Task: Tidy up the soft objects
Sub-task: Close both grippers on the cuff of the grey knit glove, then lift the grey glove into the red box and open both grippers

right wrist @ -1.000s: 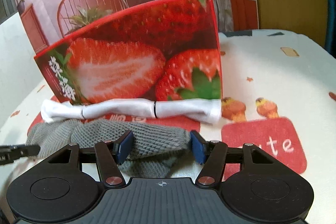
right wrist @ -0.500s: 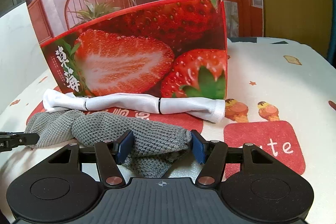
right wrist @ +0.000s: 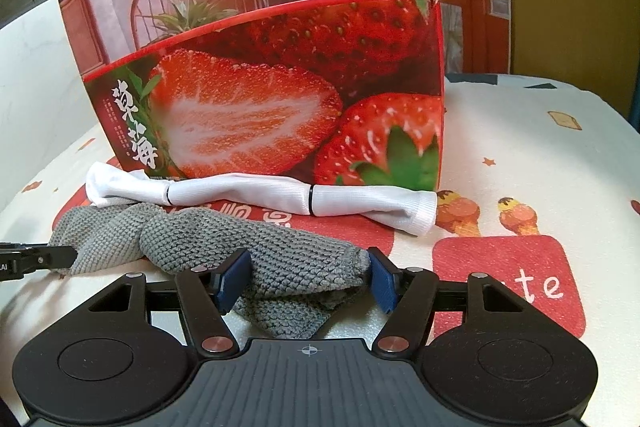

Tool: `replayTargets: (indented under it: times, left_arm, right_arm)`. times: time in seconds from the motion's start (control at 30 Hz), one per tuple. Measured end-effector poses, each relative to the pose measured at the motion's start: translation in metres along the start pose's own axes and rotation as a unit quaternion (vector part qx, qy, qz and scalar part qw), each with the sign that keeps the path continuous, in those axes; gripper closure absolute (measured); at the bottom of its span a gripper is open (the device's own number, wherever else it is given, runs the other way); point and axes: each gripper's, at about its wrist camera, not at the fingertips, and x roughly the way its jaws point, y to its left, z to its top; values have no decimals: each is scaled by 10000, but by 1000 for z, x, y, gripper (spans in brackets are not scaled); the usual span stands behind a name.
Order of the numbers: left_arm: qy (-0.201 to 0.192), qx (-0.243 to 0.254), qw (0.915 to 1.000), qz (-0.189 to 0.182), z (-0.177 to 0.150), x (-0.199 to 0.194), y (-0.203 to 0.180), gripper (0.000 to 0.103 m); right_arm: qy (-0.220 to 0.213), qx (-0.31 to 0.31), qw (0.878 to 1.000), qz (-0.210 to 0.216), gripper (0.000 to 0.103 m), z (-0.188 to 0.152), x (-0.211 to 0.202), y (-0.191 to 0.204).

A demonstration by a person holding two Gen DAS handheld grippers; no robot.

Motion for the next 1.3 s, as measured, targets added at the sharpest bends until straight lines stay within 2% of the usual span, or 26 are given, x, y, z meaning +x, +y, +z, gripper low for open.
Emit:
replayTargets:
  times: [0.1,0.33,0.43,0.53,0.7,0.9,1.03,1.17,1.3]
  left_arm:
    - [-1,-8,10000,-17,0,0,1,83]
    - [7,-21,10000,-28,0,0,1,83]
    - [21,-31,10000,-31,1,-1,2,83]
    - [-69,21,10000,-29,2,-6,0,87]
    - [-518,177,9985,-60,15,-29,-8,89]
    - [-1282,368,9908,-211,58,-70,-23,89]
    - [-1655,466,9846,-303,93,-84,-34,89]
    - [-1846,450,9811,-372,127,-79,-49,89]
    - [-1818,561,9813,-302,157,-52,-63,89]
  right_arm:
    - [11,-31,10000,4,46,0,0,1]
    - [28,-29,9997,251,71,-1,-2,2]
    - [-16,-18,9996,296,78,0,-6,3]
    - [-78,-222,9993,289,80,2,-14,9]
    - [-402,-391,9975,419,81,13,-38,13]
    - [-1068,-652,9906,559,82,54,-77,19]
    - [-1522,-723,9840,579,82,90,-98,18]
    - [-1799,-698,9799,496,82,126,-101,12]
    - [-1886,-778,9786,273,82,155,-86,9]
